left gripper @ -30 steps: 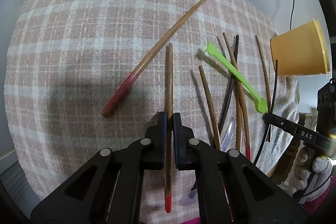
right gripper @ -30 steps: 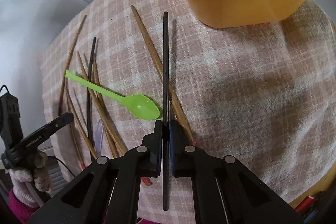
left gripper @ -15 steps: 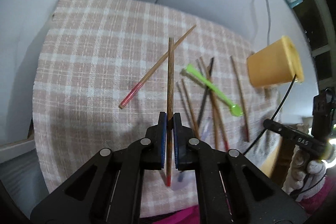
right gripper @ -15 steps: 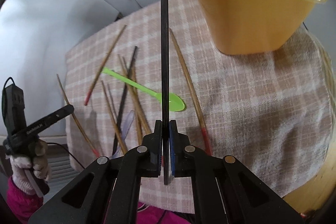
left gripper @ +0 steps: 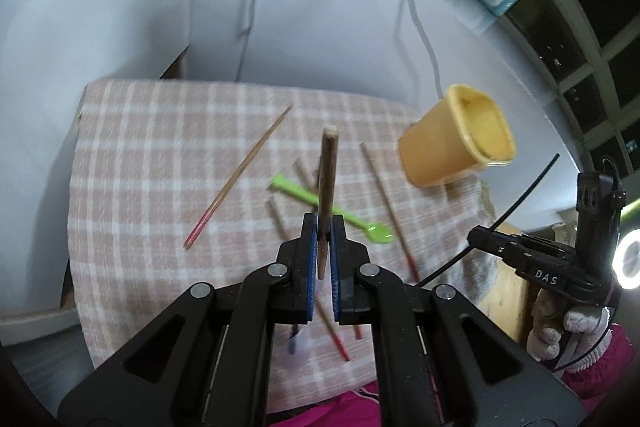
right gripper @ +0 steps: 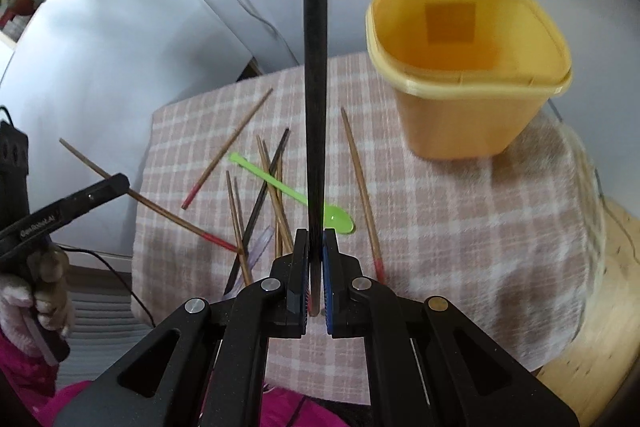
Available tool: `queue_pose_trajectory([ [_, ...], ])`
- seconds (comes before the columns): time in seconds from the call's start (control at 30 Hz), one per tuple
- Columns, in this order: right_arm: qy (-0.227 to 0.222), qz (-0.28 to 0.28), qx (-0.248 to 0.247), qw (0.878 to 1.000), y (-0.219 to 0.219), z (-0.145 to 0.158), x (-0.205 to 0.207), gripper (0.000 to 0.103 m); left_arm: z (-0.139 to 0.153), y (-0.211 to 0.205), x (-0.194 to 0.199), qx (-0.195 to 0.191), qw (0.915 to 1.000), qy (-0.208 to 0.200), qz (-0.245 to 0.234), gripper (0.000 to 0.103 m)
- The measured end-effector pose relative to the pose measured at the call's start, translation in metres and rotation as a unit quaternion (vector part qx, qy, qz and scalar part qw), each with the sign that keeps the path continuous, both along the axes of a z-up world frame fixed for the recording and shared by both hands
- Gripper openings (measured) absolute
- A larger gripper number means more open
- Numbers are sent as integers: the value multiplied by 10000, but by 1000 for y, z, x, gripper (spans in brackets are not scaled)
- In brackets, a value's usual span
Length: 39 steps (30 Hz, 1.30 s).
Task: Organize utensils
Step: 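Lift both held chopsticks upright and carry them over the yellow container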
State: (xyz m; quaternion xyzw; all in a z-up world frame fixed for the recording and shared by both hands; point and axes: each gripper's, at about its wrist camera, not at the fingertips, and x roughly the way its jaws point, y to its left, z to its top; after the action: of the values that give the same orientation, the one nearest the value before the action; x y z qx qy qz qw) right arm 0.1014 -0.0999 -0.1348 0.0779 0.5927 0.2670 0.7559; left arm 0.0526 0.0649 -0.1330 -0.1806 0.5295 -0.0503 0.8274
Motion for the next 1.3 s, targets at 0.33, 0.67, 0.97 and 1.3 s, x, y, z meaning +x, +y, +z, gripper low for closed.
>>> queue_pose_trajectory([
  [0.33,-414,-141,138,9989,-18,40,3,5,34,-39,31,-37,9974,-458,-547,4],
  [0.67,-859,-459,248,9949,-56,83,22,5,69,-72,66,-153,9916,-904,-909,4],
  [0.97,-1251,-831,351,9880,-93,114,46,5,91,-94,94,-185,9864,-1204,-1107,4],
  [1.3,-1568,-1028,342,9817,-111,126,69,5,101,-117,119,-186,9824,-1362,-1266,4],
])
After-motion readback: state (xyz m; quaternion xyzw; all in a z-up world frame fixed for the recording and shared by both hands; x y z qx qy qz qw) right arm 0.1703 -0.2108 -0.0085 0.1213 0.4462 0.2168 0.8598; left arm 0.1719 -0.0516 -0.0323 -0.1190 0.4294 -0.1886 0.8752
